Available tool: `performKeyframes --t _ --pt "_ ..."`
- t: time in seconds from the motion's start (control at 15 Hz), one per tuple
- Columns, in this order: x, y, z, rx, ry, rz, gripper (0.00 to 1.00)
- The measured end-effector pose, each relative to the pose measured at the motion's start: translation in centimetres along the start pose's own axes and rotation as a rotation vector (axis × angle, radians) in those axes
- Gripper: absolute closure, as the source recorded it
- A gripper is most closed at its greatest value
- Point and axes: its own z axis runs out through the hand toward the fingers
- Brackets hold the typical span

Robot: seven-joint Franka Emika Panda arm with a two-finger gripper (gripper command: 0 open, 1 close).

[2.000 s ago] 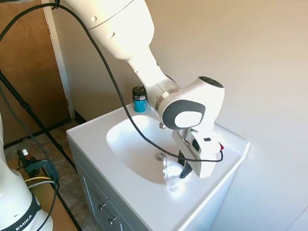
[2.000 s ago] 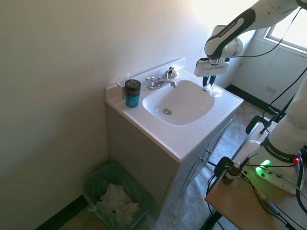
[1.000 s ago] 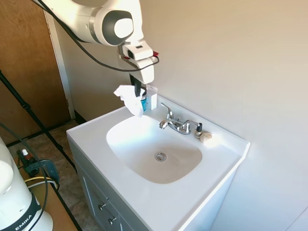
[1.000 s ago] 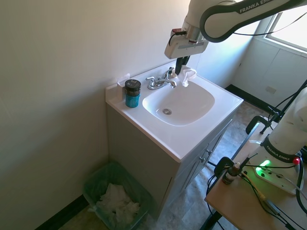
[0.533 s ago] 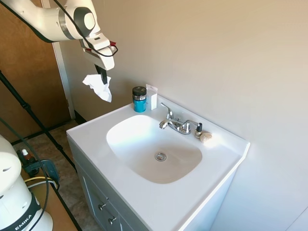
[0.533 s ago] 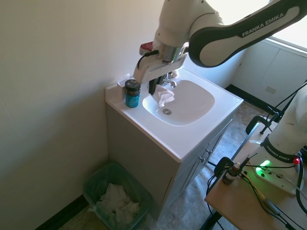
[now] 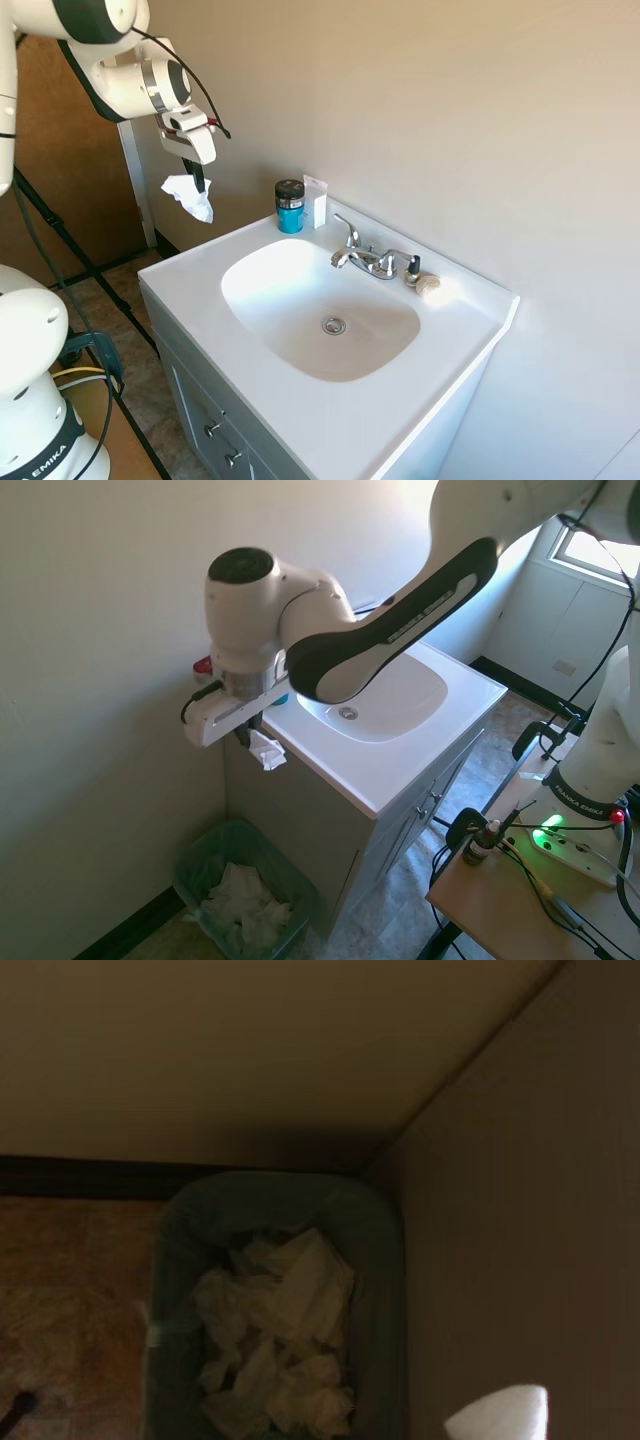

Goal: Throw the tissue in the trash bin

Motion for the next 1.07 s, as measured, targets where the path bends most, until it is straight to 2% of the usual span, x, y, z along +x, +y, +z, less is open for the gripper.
performKeyframes --t 0.07,0.87,1.07 --pt "0.0 -0.6 0.8 -0.008 -0.003 0.008 0.00" --pt "0.6 -1.5 0.8 -0.051 -0.003 -0.001 0.00" --pt "0.9 -1.2 -0.8 -0.058 0.009 -0.007 0.00"
